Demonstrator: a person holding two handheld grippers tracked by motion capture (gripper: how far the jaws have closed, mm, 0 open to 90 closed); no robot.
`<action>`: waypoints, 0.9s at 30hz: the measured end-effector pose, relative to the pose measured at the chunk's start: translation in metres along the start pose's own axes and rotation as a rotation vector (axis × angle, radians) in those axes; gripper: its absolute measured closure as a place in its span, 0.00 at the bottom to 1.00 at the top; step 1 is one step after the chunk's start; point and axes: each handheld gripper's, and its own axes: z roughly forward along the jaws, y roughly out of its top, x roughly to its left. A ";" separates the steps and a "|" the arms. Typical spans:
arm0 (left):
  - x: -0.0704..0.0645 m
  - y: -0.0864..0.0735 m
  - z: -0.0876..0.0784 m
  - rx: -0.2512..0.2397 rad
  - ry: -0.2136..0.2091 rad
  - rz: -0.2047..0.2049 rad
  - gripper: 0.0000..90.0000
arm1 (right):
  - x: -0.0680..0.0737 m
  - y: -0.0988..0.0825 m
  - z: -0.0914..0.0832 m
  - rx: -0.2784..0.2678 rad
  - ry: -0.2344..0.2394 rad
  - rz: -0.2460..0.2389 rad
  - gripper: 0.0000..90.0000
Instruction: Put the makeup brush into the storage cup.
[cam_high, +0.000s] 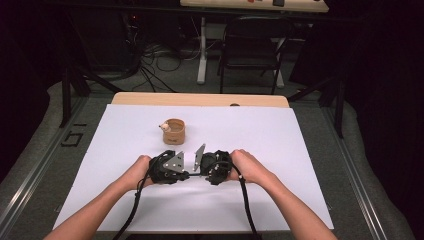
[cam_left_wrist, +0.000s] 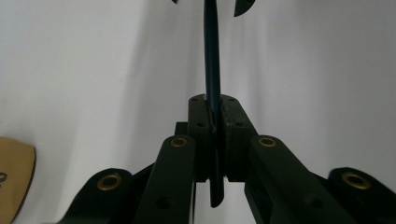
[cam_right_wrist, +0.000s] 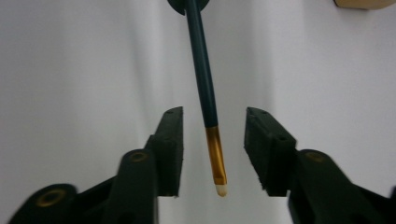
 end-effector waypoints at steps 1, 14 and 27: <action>-0.001 -0.001 0.001 -0.003 0.000 -0.006 0.94 | -0.001 -0.001 0.000 -0.010 0.009 0.014 0.49; -0.004 -0.012 0.003 -0.062 0.009 -0.067 0.95 | -0.009 -0.024 -0.007 -0.110 -0.010 0.214 0.15; -0.009 -0.025 0.006 -0.132 0.031 -0.148 0.95 | -0.011 -0.045 -0.009 -0.218 -0.005 0.335 0.01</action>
